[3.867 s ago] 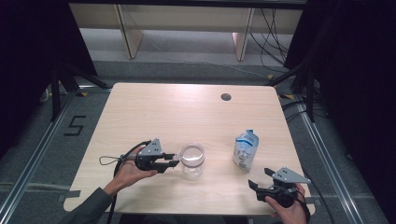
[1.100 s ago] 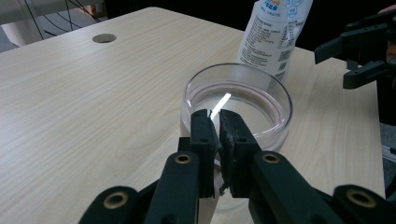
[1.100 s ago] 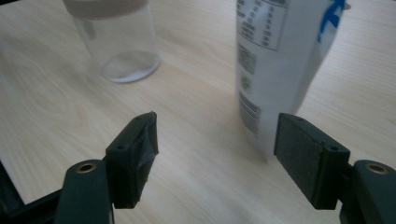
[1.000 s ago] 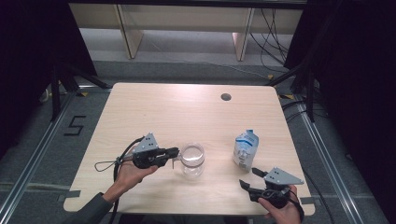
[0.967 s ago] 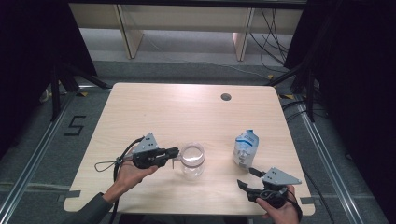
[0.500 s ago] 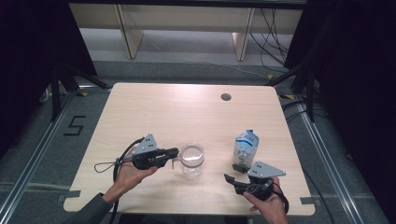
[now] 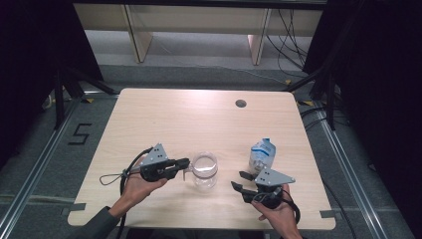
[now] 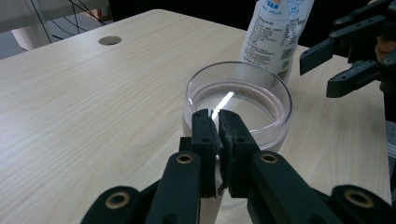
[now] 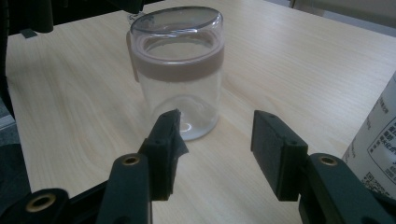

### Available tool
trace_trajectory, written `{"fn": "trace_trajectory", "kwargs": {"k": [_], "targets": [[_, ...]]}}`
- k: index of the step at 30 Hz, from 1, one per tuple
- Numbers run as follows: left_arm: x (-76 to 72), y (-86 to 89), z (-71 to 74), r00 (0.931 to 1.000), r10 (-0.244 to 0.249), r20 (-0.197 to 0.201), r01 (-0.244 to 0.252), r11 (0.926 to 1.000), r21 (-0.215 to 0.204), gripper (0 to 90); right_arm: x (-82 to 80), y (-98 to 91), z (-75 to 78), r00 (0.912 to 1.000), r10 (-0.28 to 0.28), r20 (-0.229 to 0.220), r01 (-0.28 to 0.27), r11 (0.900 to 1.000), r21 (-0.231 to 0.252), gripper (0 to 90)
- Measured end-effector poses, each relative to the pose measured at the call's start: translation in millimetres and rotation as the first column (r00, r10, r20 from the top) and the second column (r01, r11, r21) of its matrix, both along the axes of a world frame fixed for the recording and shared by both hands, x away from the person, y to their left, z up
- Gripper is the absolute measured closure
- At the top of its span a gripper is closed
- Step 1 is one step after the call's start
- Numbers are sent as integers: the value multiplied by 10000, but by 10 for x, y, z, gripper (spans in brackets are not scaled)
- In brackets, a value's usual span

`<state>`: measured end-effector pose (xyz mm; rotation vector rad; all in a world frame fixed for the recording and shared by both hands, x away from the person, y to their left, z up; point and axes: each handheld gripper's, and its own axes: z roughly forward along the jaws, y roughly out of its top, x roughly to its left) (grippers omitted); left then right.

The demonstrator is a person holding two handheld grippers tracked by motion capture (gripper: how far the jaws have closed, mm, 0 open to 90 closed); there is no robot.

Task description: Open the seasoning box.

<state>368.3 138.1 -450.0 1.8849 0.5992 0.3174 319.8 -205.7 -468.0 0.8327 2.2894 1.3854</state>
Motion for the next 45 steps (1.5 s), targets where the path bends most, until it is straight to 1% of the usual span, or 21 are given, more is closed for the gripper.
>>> {"fn": "trace_trajectory", "kwargs": {"k": [1,2,4,5,13,17,19,23,24,26,28,29,30,31,33,37,38,39,42,43,45], "targets": [[-1,0,-1,10000,-5,14,5,10000,1,843,-1,0,1,10000,-74,-12,74,10000,-11,538],[-1,-1,-3,10000,-7,20,7,10000,-6,844,13,9,-5,9998,-51,194,50,10000,27,542],[-4,-1,-3,10000,7,47,-7,10000,41,846,21,22,-6,10000,65,-4,-65,10000,-43,551],[-5,-3,-5,10000,2,68,-2,10000,28,847,13,28,-5,9999,-90,-84,90,9999,-46,555],[-29,-10,-19,9996,-130,248,129,9999,53,855,70,136,-15,9995,266,189,-267,9996,51,635],[-26,-7,-15,9994,-180,285,177,9998,125,857,75,152,-9,9997,237,48,-237,9997,-73,652],[-37,0,-7,9997,-67,223,63,9998,168,863,97,160,-15,9990,322,298,-321,9995,-34,662],[-48,19,13,9997,-145,211,139,9996,261,865,99,165,-11,9990,241,386,-238,9997,-84,668],[-54,21,13,9997,-133,211,127,9995,287,865,91,172,-13,9996,233,136,-233,9997,-57,669],[-54,19,8,9997,-167,180,163,9997,191,866,97,177,-18,9994,328,61,-328,9995,37,670],[-54,18,3,9997,-153,187,150,9998,121,867,97,182,-21,9998,175,136,-176,9998,57,673],[-54,20,2,9997,-153,189,151,9998,111,868,113,180,-24,9991,146,404,-149,9999,61,674],[-56,23,0,9998,-132,162,130,9999,94,868,113,180,-24,9991,146,404,-149,9999,61,674],[-57,24,-1,9998,-118,169,116,9999,77,868,109,175,-15,9995,278,153,-277,9996,-22,675],[-58,24,-3,9998,-98,147,97,9999,49,868,119,178,-16,9991,265,323,-264,9996,-15,676],[-56,28,-7,9998,-100,142,100,9999,15,869,123,200,-17,9991,331,271,-334,9994,103,677],[-58,29,-9,9999,-80,117,80,10000,7,869,121,203,-11,9992,391,31,-392,9992,120,677],[-60,29,-9,9999,-53,130,53,10000,24,869,105,211,-5,9999,164,27,-164,9998,82,678],[-65,34,-12,10000,-8,96,7,10000,63,870,123,225,2,9992,385,105,-385,9992,62,684],[-65,33,-14,10000,2,93,-2,10000,76,870,134,232,2,9987,437,275,-440,9990,111,686],[-65,32,-16,10000,-9,97,8,10000,95,870,127,236,21,9994,333,57,-333,9994,115,699]]}}
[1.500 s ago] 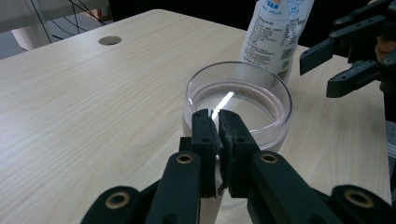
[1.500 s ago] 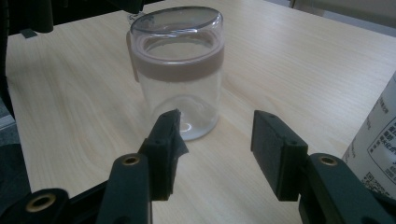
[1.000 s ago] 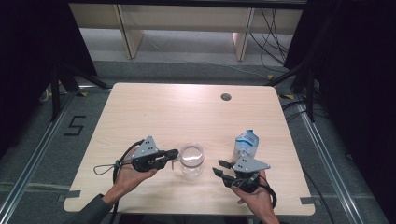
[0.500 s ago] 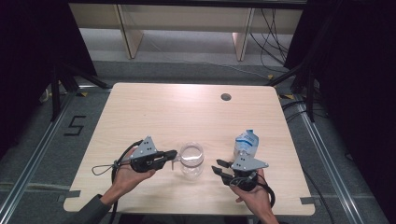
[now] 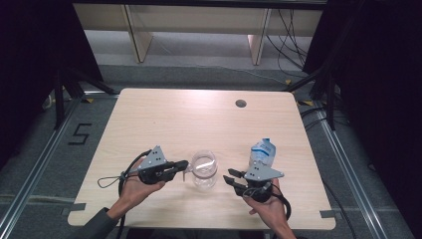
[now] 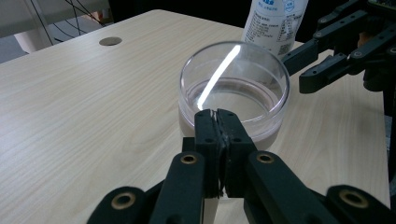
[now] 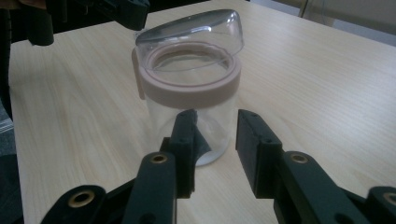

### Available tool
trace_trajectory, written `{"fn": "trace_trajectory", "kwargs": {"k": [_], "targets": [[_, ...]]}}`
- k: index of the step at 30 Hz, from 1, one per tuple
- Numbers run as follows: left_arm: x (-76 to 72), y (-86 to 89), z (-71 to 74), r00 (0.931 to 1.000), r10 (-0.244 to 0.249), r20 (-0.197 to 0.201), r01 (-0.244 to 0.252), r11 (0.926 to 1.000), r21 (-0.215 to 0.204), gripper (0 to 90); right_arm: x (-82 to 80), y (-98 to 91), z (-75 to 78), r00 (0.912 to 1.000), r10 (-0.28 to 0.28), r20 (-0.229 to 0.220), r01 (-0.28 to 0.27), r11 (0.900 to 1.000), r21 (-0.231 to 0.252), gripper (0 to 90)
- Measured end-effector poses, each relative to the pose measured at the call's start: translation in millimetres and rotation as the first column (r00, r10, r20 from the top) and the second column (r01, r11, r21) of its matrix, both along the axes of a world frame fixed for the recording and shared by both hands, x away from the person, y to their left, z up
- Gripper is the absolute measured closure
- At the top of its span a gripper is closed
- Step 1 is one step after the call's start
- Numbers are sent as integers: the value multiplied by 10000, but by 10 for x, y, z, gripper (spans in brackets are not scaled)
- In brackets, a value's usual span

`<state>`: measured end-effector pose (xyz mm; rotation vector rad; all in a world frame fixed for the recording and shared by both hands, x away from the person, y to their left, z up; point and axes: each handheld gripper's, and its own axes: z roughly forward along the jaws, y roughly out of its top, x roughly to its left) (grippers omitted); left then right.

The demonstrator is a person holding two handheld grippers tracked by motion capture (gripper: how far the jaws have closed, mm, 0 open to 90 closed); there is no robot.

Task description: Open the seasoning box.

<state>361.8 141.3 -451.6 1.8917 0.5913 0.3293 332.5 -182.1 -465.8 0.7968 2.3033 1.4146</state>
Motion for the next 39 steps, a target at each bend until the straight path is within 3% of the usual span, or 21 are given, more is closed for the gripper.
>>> {"fn": "trace_trajectory", "kwargs": {"k": [2,3,7,8,9,11,19,20,25,26,28,30,35,36,39], "targets": [[-1,2,-1,10000,-1,2,1,10000,1,869,8,12,10,10000,6,66,-6,10000,63,723],[-1,1,-2,10000,6,-9,-6,10000,-20,870,35,13,12,9989,170,429,-170,9999,7,741],[-1,4,-1,10000,-8,-10,8,10000,20,869,46,47,32,9996,147,249,-151,9998,149,810],[-1,5,-2,10000,-11,-4,11,10000,35,869,74,54,32,9978,258,617,-266,9996,120,822],[-2,5,-4,10000,-18,0,18,10000,33,870,88,73,29,9974,164,701,-179,9996,215,831],[1,5,-13,10000,-35,-4,35,10000,-24,870,106,78,41,9981,364,496,-371,9992,118,857],[-1,7,-16,10000,-64,-14,64,10000,-28,862,177,174,82,9970,481,608,-499,9984,279,868],[-1,8,-17,10000,-63,-22,63,10000,-21,862,191,181,87,9959,445,794,-466,9986,257,868],[-1,15,-17,9999,-117,-17,117,9999,-15,857,216,237,114,9976,527,452,-534,9985,150,868],[-3,15,-20,9999,-103,-45,103,9999,-71,850,234,243,116,9953,561,793,-575,9982,149,868],[2,26,-24,9999,-121,58,121,9999,-114,789,238,256,126,9946,750,713,-775,9964,342,868],[10,47,-39,9998,-215,47,217,9990,-391,721,226,252,145,9963,660,560,-673,9975,221,868],[-9,131,-44,10000,-5,-88,-2,9973,-731,569,227,272,170,9959,613,663,-633,9976,276,868],[-16,150,-50,10000,-16,-54,12,9968,-803,539,241,276,182,9930,601,1018,-626,9978,219,868],[-59,202,-65,9998,100,-150,-111,9970,-770,482,245,296,225,9918,626,1111,-661,9974,276,868]]}}
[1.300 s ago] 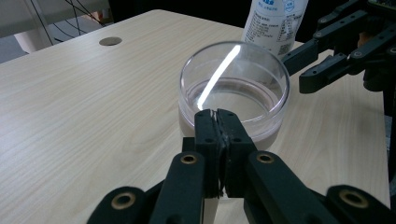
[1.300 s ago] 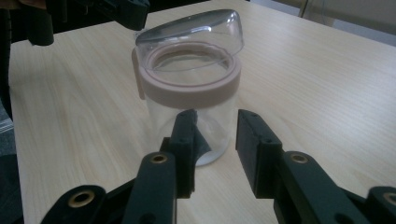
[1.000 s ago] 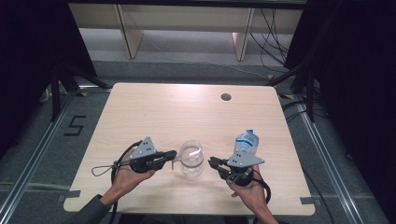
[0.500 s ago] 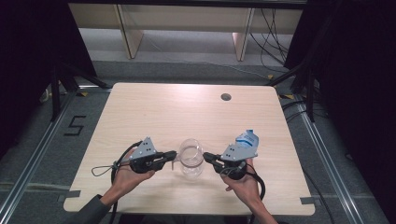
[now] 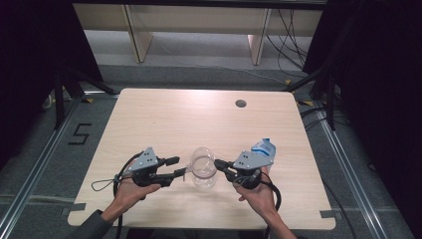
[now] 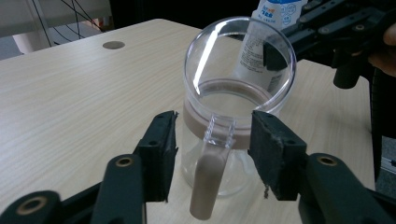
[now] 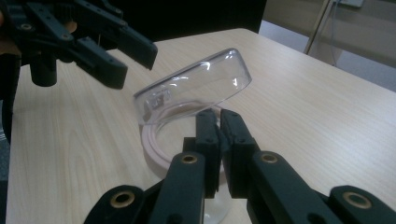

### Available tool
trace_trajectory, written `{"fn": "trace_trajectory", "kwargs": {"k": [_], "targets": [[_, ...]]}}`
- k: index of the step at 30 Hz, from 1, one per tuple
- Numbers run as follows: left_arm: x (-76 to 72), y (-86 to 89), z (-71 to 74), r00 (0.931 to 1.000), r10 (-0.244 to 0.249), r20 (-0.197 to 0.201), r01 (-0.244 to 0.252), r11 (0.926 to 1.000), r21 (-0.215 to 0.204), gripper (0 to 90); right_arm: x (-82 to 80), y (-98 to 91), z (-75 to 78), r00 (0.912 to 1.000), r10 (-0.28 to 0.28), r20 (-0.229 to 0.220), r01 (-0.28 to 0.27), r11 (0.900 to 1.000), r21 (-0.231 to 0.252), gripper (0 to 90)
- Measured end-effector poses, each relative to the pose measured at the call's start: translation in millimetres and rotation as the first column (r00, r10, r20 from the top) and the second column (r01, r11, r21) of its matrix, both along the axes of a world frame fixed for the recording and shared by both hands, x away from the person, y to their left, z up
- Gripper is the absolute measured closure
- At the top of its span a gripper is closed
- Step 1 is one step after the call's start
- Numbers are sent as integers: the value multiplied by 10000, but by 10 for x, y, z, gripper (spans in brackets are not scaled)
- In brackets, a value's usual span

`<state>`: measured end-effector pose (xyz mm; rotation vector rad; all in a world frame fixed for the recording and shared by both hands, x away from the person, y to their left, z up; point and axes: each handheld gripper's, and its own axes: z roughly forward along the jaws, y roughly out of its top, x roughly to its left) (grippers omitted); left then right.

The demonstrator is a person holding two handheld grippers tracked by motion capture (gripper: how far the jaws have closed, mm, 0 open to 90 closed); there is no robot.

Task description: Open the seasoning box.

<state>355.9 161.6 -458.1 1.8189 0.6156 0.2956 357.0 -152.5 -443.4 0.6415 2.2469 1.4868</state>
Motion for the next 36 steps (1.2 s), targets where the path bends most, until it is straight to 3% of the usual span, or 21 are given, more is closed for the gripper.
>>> {"fn": "trace_trajectory", "kwargs": {"k": [2,3,5,7,9,11,12,15,18,23,24,26,27,36], "targets": [[-17,27,-18,9999,16,-117,-14,9999,113,439,6,12,41,9998,178,115,-177,9998,-107,867],[-23,42,-30,9998,55,-182,-52,9998,175,413,-7,34,54,9997,161,-170,-161,9999,23,866],[-35,70,-61,9996,127,-242,-121,9997,228,368,3,57,84,9997,134,196,-134,9999,9,865],[-55,109,-76,9993,189,-315,-176,9991,394,352,-16,94,110,9999,91,85,-90,10000,-28,864],[-77,141,-98,9990,231,-376,-216,9990,397,334,-6,111,135,9992,183,353,-176,9997,-192,862],[-91,175,-118,9990,244,-368,-224,9984,514,311,-22,142,151,9995,226,207,-224,9997,-103,861],[-101,200,-135,9987,327,-397,-307,9982,507,304,-25,163,168,9988,182,457,-176,9998,-128,861],[-115,251,-166,9975,545,-451,-517,9968,608,293,-37,199,183,9985,214,509,-212,9998,-40,859],[-118,261,-186,9978,511,-432,-488,9974,525,292,-45,246,198,9974,293,651,-290,9996,-62,857],[-119,247,-214,9980,469,-417,-442,9970,630,280,-86,322,209,9983,438,391,-437,9990,-23,851],[-121,246,-218,9977,527,-435,-499,9967,634,277,-78,338,209,9966,535,629,-533,9986,-48,851],[-118,251,-220,9977,533,-428,-503,9964,690,277,-102,358,209,9973,563,465,-562,9984,-34,850],[-119,251,-225,9973,563,-466,-530,9961,706,277,-94,366,213,9955,694,646,-685,9975,-150,848],[-115,252,-253,9971,584,-497,-548,9960,711,275,-140,477,191,9930,1033,580,-1029,9946,-95,836]]}}
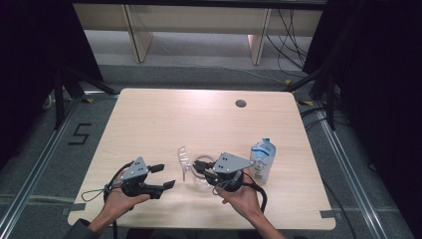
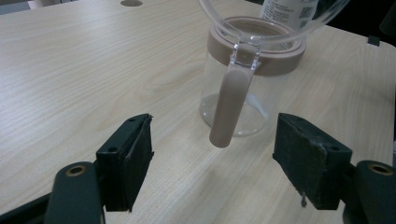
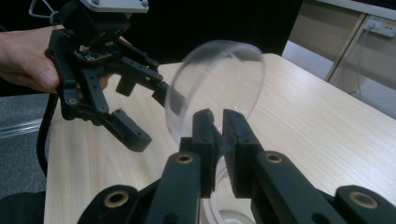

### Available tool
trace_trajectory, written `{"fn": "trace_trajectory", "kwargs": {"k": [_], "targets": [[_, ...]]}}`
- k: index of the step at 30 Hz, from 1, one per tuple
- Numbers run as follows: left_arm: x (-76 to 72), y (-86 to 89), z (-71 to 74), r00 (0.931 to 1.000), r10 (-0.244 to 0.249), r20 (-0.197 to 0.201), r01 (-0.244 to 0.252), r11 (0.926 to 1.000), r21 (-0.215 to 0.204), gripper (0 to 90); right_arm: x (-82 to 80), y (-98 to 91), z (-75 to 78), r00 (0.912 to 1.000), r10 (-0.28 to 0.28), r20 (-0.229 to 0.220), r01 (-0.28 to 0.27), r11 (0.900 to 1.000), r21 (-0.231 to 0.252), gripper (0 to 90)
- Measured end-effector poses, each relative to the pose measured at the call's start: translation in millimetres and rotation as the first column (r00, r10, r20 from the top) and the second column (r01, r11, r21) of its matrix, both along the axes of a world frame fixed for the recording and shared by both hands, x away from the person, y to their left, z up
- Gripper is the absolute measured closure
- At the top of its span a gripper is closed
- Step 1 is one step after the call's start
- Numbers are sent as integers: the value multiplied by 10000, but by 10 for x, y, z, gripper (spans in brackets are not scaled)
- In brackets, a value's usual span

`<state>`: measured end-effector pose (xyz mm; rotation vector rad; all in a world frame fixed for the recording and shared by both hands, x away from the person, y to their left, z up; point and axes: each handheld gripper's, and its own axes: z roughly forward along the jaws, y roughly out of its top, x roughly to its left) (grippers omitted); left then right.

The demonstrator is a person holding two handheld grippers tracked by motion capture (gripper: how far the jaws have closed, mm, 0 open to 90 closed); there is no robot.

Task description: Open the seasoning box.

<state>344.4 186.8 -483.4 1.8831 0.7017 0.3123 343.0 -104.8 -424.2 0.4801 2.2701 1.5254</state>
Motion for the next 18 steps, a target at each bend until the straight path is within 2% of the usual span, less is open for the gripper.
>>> {"fn": "trace_trajectory", "kwargs": {"k": [2,3,4,10,12,14,17,18], "targets": [[-3,0,-2,10000,16,35,-16,10000,-9,276,-3,-11,8,9999,78,-114,-78,10000,-40,833],[-5,0,-3,10000,-2,58,2,10000,-7,276,2,-24,11,10000,26,23,-26,10000,-15,829],[-6,-1,-3,10000,-9,60,9,10000,9,276,-1,-53,19,10000,8,-37,-8,10000,-15,825],[2,-3,-13,9999,8,111,-8,10000,-39,273,-20,-255,50,9987,-517,47,516,9985,184,785],[-1,-1,-9,9999,72,126,-72,10000,15,271,-29,-344,62,9977,-666,122,662,9973,309,745],[5,-2,-15,9999,43,147,-42,10000,-40,269,-36,-437,72,9960,-887,43,884,9950,468,659],[4,1,-14,9999,34,154,-33,10000,-35,267,-72,-585,94,9914,-1305,-9,1301,9883,791,563],[-1,3,-10,9998,94,146,-94,10000,17,266,-102,-643,106,9871,-1599,3,1593,9838,816,522]]}}
